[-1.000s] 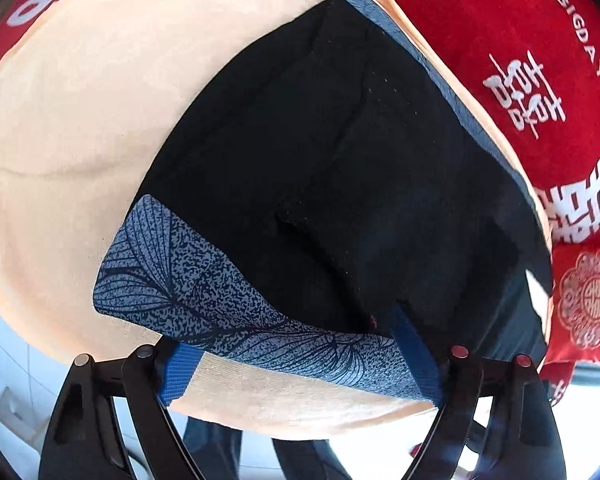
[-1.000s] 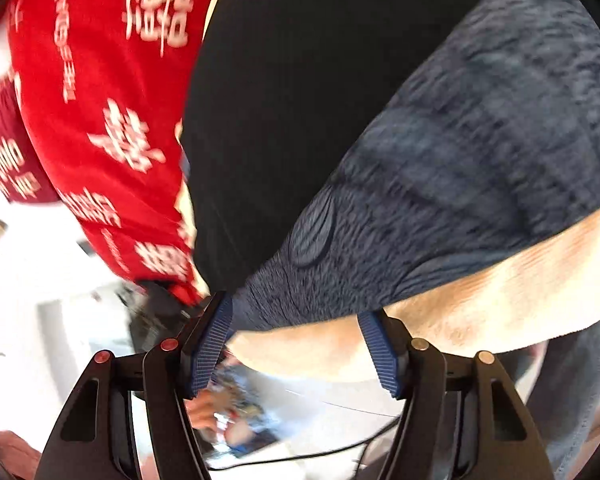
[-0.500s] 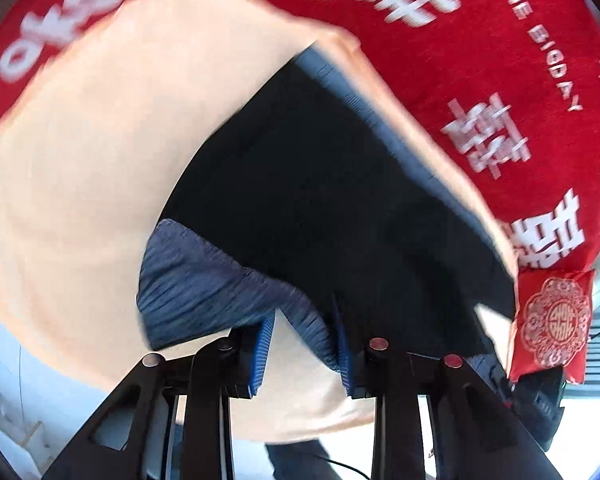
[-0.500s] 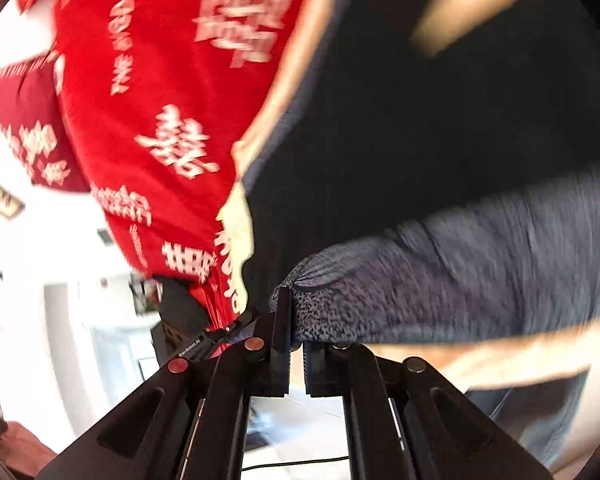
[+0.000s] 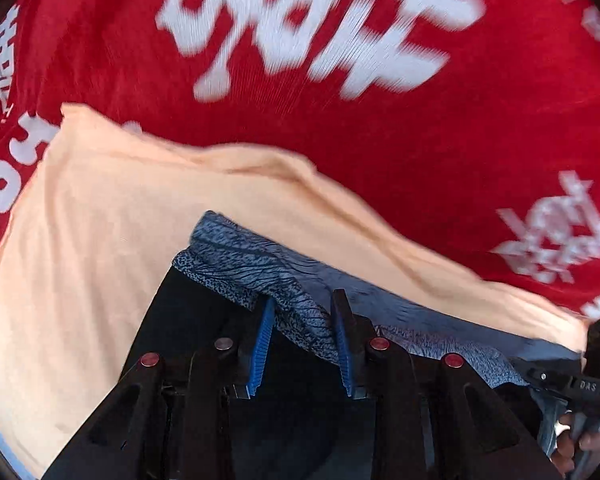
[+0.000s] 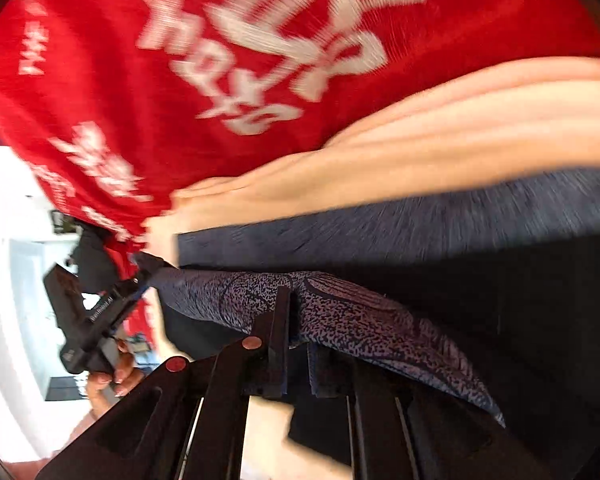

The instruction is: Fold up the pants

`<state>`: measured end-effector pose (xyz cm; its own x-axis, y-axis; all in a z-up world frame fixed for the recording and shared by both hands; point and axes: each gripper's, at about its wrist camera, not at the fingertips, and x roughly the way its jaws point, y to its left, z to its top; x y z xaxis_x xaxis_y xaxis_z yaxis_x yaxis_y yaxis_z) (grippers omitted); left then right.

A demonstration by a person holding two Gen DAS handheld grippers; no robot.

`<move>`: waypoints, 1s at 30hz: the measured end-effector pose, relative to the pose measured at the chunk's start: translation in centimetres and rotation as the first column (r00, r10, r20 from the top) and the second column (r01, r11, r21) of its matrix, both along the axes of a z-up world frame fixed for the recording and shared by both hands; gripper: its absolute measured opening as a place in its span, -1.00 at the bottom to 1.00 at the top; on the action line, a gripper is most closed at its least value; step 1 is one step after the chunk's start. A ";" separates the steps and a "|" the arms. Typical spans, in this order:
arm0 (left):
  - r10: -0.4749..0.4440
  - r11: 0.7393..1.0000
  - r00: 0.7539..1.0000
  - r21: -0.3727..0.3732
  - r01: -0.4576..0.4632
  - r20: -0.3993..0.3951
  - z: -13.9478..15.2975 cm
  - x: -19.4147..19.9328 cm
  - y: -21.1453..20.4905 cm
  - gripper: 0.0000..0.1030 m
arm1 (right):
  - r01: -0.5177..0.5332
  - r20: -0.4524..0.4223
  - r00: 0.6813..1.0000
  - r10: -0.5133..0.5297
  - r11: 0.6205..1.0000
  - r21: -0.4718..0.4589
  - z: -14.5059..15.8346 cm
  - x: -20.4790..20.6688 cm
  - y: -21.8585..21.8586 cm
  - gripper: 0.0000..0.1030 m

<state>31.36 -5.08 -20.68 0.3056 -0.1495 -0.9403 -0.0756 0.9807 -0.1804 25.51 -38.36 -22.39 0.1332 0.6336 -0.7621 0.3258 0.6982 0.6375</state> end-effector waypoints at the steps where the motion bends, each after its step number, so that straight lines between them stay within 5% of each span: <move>1: 0.010 1.000 1.000 0.022 -0.010 -0.024 -0.7 0.5 -0.1 -0.39 | -0.009 -0.017 1.000 0.009 1.000 -0.017 -0.8 0.3 0.2 -0.75; 2: 0.025 0.999 0.999 0.028 -0.024 -0.034 -0.8 0.8 0.0 -0.39 | -0.009 -0.012 1.000 0.008 1.000 -0.020 -0.9 0.6 0.3 -0.74; 4: 0.045 0.998 0.999 0.042 -0.045 0.005 0.8 0.4 0.3 -0.39 | -0.038 0.014 0.999 0.038 0.999 -0.004 0.0 0.8 0.9 -0.29; 5: 0.038 0.996 0.999 0.074 -0.040 0.028 1.7 0.0 0.2 -0.36 | -0.081 0.049 0.996 0.081 0.997 -0.003 1.2 0.9 1.6 0.34; 6: 0.025 0.994 0.999 0.106 -0.030 0.047 2.5 -0.4 0.1 -0.20 | -0.126 0.084 0.988 0.128 0.992 -0.018 2.5 0.7 2.4 0.69; 7: 0.004 0.991 0.998 0.132 -0.012 0.062 3.3 -1.0 -0.2 0.51 | -0.184 0.127 0.974 0.190 0.981 -0.059 4.3 0.4 3.5 0.69; 8: -0.020 0.990 0.997 0.139 0.010 0.075 3.6 -1.6 -0.5 0.91 | -0.217 0.151 0.961 0.230 0.971 -0.095 5.3 0.1 4.2 0.69; 10: -0.091 0.983 0.994 0.165 0.080 0.060 2.9 -2.4 -2.0 0.91 | -0.273 0.176 0.938 0.299 0.949 -0.158 6.6 -0.3 5.8 0.67; 13: -0.123 0.968 0.992 0.217 0.125 -0.021 -0.2 -2.0 -3.7 0.91 | -0.322 0.123 0.925 0.358 0.915 -0.243 5.1 0.5 7.4 -0.03; 16: -0.103 0.958 0.992 0.262 0.118 -0.073 -3.4 -0.9 -4.7 0.91 | -0.307 0.050 0.942 0.331 0.915 -0.261 1.4 1.8 6.0 -0.20; 18: -0.109 0.947 0.993 0.298 0.119 -0.052 -4.1 -0.2 -5.1 0.95 | -0.265 0.075 0.953 0.292 0.929 -0.258 1.1 2.4 4.5 -0.58; 22: -0.066 0.954 0.995 0.287 0.086 -0.079 -3.6 1.1 -5.0 0.95 | -0.128 0.145 0.976 0.165 0.964 -0.232 3.2 2.2 1.2 -0.46; 24: -0.074 0.958 0.994 0.271 0.093 -0.079 -2.2 0.4 -5.3 0.95 | -0.086 0.162 0.980 0.118 0.978 -0.189 5.0 1.1 -0.5 0.03; 26: -0.115 0.957 0.991 0.260 0.130 -0.073 -0.8 -1.2 -6.3 0.95 | -0.062 0.187 0.977 0.098 0.981 -0.186 6.9 -0.9 -1.7 0.22; 30: -0.207 0.956 0.973 0.188 0.224 -0.105 0.5 -5.5 -9.0 0.95 | -0.038 0.170 0.982 0.080 0.971 -0.236 9.6 -6.9 -4.3 0.23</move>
